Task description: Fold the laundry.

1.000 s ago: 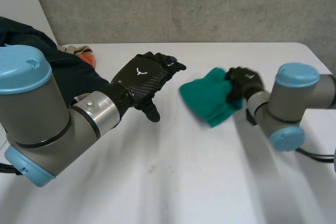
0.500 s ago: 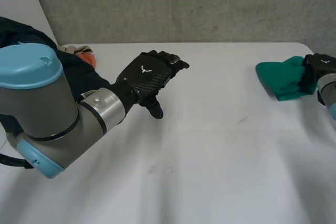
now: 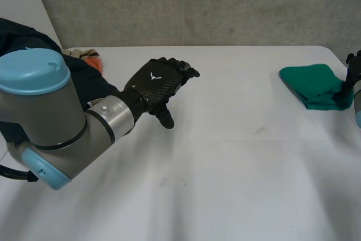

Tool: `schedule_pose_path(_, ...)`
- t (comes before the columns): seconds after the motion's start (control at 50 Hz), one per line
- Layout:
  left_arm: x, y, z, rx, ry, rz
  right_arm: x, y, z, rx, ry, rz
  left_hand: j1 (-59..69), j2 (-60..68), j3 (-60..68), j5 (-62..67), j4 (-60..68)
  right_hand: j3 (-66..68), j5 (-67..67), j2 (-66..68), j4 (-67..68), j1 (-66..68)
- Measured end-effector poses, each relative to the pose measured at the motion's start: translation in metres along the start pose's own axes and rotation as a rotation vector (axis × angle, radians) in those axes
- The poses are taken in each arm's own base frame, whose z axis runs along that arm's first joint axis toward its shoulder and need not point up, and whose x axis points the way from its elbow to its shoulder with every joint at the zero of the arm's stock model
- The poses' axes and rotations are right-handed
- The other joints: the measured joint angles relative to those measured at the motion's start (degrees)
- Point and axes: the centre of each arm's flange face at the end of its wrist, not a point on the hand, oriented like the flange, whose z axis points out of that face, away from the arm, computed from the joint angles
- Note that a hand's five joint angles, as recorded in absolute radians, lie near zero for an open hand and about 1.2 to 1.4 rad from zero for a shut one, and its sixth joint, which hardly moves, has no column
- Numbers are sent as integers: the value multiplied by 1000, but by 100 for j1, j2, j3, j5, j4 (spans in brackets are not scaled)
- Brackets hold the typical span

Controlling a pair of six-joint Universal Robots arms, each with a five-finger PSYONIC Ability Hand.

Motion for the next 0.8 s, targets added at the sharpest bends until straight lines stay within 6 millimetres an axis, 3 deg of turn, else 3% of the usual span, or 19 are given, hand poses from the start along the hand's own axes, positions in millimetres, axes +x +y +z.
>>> schedule_pose_path(0.16,1,1,-1,-5,2,-3,-7,6,-5,-35,-26,0,0,0,0,0,0,0,0,0,0,0)
schedule_pose_path(0.4,4,5,-3,-19,8,-9,-13,-16,-19,-6,-153,4,0,5,0,0,0,0,0,0,0,0)
schedule_pose_path(0.62,5,10,-5,-35,9,-15,-18,1,-13,-16,-164,3,0,5,0,0,0,245,123,188,22,30)
schedule_pose_path(0.66,4,10,-5,-35,8,-15,-18,3,-12,-17,-159,0,0,5,0,0,0,786,584,738,589,564)
schedule_pose_path(0.68,4,11,-5,-35,8,-15,-18,4,-11,-16,-154,-3,0,15,0,0,0,1750,1464,1794,1576,1420)
schedule_pose_path(0.72,4,11,-5,-35,8,-15,-18,4,-11,-16,-154,-3,0,15,0,0,0,1750,1464,1794,1576,1420)
schedule_pose_path(0.74,3,11,-5,-37,4,-16,-16,5,-8,-11,-133,-11,0,15,0,0,0,4081,3638,4218,3909,3571)
schedule_pose_path(0.8,2,11,-5,-38,1,-17,-13,4,-6,-7,-107,-18,0,15,0,0,0,5493,5018,5460,5356,4233)
